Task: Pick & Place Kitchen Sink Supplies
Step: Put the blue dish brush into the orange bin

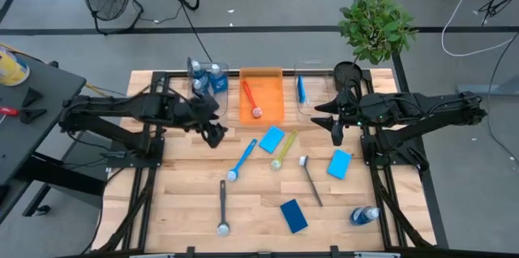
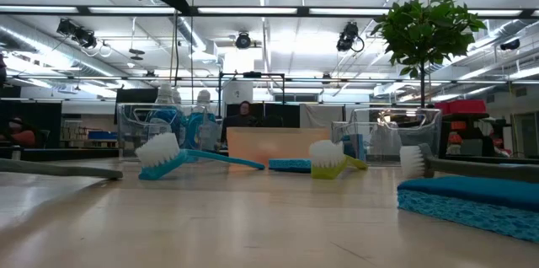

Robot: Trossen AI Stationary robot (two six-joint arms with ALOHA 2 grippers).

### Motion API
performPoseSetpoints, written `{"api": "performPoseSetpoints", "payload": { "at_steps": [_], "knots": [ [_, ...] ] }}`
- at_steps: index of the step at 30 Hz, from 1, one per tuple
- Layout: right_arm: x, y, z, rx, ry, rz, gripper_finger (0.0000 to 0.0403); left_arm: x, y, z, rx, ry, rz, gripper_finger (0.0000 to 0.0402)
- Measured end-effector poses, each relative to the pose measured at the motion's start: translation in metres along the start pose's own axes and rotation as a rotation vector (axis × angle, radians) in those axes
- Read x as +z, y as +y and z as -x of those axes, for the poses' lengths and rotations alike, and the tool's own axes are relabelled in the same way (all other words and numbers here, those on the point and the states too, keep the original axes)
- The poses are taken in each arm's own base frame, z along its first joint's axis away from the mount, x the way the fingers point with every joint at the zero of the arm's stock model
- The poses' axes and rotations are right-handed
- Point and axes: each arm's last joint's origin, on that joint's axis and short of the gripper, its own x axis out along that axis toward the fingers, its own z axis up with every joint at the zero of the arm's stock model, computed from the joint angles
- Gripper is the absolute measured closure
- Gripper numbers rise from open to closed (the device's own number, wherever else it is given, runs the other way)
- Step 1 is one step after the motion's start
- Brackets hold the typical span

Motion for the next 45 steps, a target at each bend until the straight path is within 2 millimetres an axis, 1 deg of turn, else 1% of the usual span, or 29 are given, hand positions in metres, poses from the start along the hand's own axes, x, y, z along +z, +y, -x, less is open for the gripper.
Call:
{"api": "performPoseSetpoints", "payload": {
  "at_steps": [4, 8, 14, 19, 24, 33, 37, 45],
  "knots": [
    [0.0, 0.0, 0.0, 0.001, 0.0, 0.0, 0.0185, -0.009, -0.017, -0.021, 0.013, 0.061, -0.01, 0.0113],
    [0.0, 0.0, 0.0, 0.001, -0.001, 0.0, 0.0185, -0.02, -0.031, -0.046, 0.049, 0.131, -0.008, 0.0113],
    [0.0, 0.0, 0.0, 0.001, -0.001, 0.0, 0.0185, -0.035, -0.047, -0.078, 0.095, 0.207, 0.018, 0.0113],
    [0.0, 0.0, 0.0, 0.001, -0.001, 0.01, 0.0185, -0.045, -0.058, -0.099, 0.106, 0.234, 0.008, 0.0113],
    [0.0, 0.0, 0.0, 0.0, -0.001, 0.011, 0.0185, -0.054, -0.061, -0.117, 0.148, 0.265, 0.045, 0.0113],
    [-0.001, 0.0, -0.002, -0.004, 0.007, 0.015, 0.0185, -0.067, -0.063, -0.143, 0.213, 0.32, 0.096, 0.0113],
    [-0.002, 0.002, -0.006, -0.01, 0.021, 0.021, 0.0185, -0.073, -0.064, -0.155, 0.237, 0.344, 0.108, 0.0113],
    [-0.007, 0.007, -0.021, -0.005, 0.084, 0.041, 0.0185, -0.082, -0.066, -0.174, 0.237, 0.381, 0.107, 0.0113]
  ]
}}
